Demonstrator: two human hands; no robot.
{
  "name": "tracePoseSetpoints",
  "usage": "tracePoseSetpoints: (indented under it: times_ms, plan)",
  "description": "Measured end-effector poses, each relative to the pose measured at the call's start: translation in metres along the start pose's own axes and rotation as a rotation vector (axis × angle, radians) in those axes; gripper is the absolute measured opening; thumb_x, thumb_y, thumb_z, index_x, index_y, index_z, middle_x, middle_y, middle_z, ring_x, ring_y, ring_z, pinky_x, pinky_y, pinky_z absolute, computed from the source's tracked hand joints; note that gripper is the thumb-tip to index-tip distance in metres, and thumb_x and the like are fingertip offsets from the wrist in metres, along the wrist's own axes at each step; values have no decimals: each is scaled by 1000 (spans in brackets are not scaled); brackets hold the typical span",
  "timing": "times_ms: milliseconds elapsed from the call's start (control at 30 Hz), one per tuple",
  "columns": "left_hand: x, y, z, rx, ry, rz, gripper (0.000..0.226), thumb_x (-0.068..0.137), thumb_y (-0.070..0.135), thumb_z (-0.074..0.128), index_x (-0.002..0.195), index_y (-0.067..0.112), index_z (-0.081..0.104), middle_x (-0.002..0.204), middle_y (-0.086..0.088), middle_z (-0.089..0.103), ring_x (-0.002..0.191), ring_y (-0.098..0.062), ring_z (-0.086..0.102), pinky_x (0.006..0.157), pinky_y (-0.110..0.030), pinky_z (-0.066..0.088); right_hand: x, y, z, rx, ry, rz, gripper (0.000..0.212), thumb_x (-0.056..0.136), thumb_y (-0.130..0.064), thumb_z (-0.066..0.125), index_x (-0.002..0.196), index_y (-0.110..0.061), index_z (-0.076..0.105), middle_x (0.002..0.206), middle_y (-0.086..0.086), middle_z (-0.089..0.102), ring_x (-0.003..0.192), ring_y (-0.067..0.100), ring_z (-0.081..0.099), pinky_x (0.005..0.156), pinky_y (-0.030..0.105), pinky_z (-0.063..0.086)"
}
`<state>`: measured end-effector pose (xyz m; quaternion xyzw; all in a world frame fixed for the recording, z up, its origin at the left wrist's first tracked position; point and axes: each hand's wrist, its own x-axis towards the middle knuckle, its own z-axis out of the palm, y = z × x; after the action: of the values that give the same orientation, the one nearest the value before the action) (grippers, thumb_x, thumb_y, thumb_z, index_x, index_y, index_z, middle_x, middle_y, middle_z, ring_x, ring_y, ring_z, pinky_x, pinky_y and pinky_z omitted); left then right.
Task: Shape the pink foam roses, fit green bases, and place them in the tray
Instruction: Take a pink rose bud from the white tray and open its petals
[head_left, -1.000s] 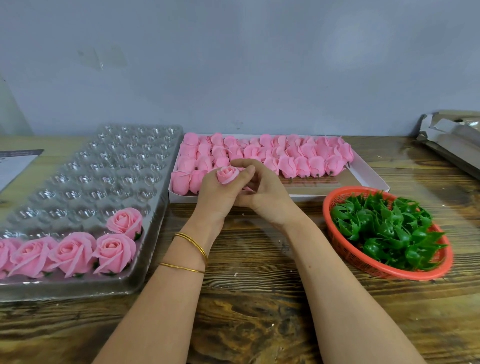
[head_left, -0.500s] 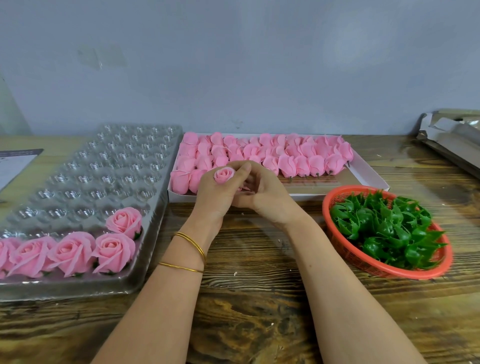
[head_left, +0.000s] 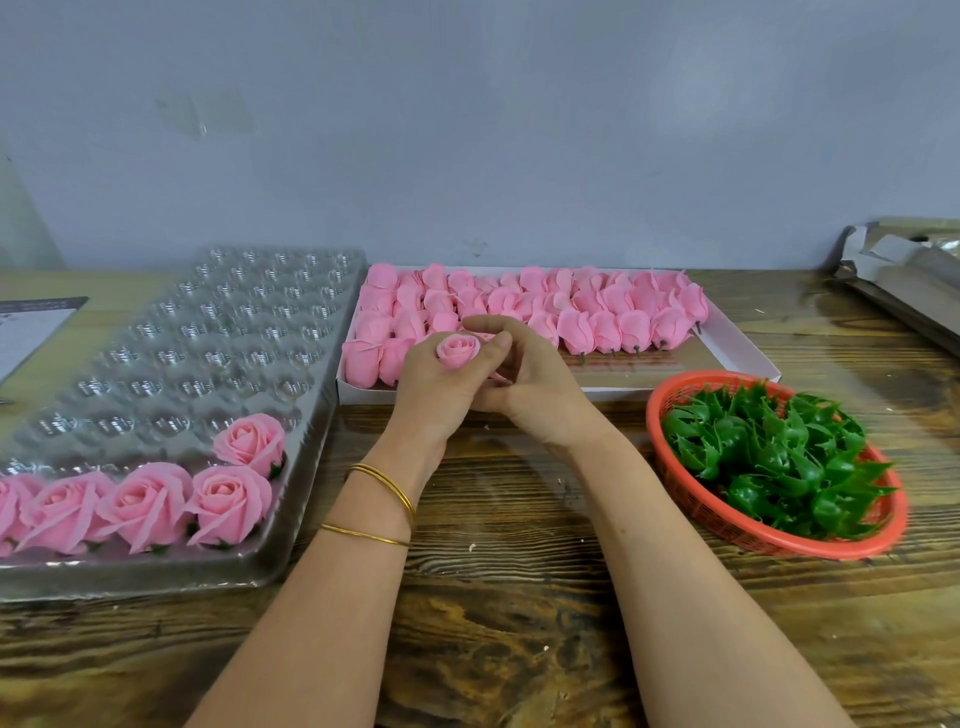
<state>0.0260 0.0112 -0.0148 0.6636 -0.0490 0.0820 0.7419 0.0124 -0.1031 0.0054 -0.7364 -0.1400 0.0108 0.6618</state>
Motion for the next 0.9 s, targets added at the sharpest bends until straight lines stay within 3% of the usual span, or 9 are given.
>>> tracePoseSetpoints:
  times_ms: [100,200,300,400,467,567,633,767,900]
  plan:
    - [-1,1,1,7,15,15,14,88,18,72,91,4,73,76,-5,75,69,-12,70,63,-22,54,1,1,0,17,-1,1,66,72,24,66,129,-6,51,99,-2,68,85,-5,66,74,13,52]
    - [-1,0,1,24,35,35,17,89,18,71,94,2,73,82,-11,75,73,-16,70,68,-27,56,1,0,1,51,20,-9,63,68,16,64,125,-7,55,96,0,69,83,-2,67,71,15,52]
    - [1,0,0,115,61,107,16,90,23,70,77,15,71,72,-4,70,69,-14,64,65,-32,53,3,0,0,115,100,-2,51,63,-8,61,113,-15,62,95,1,67,87,10,68,77,27,57]
    - [-1,3,1,226,56,214,35,89,19,68,57,34,62,55,14,55,53,-1,47,51,-21,41,6,0,-1,181,161,20,36,69,-21,62,105,-18,66,100,10,67,90,22,65,85,42,55]
    - [-2,3,2,268,52,239,32,85,20,67,59,37,63,59,13,60,55,-4,51,51,-23,44,7,0,1,134,175,25,36,72,-28,64,106,-16,67,105,10,68,93,20,66,81,35,56]
    - [-4,2,3,271,7,229,15,91,18,68,78,25,70,77,-2,72,71,-13,65,62,-26,53,6,0,3,44,163,10,38,78,-31,70,111,-12,67,104,4,70,97,14,66,75,21,53]
    - [-5,2,3,276,-9,218,13,93,20,67,81,26,70,80,0,73,75,-8,67,66,-21,55,6,2,2,25,168,13,28,85,-23,72,110,-11,67,105,5,69,100,17,66,78,23,54]
    - [-5,2,2,313,-21,187,9,93,23,67,87,18,72,85,-3,73,84,-19,69,78,-40,59,7,2,1,19,152,21,24,85,-16,74,108,-11,67,105,8,70,101,18,67,74,20,56]
    - [-4,1,2,322,-19,160,14,93,24,67,83,16,71,82,-3,72,83,-19,69,77,-39,59,6,1,3,-25,163,-5,27,82,-13,77,108,-8,68,104,10,70,100,20,68,76,23,58]
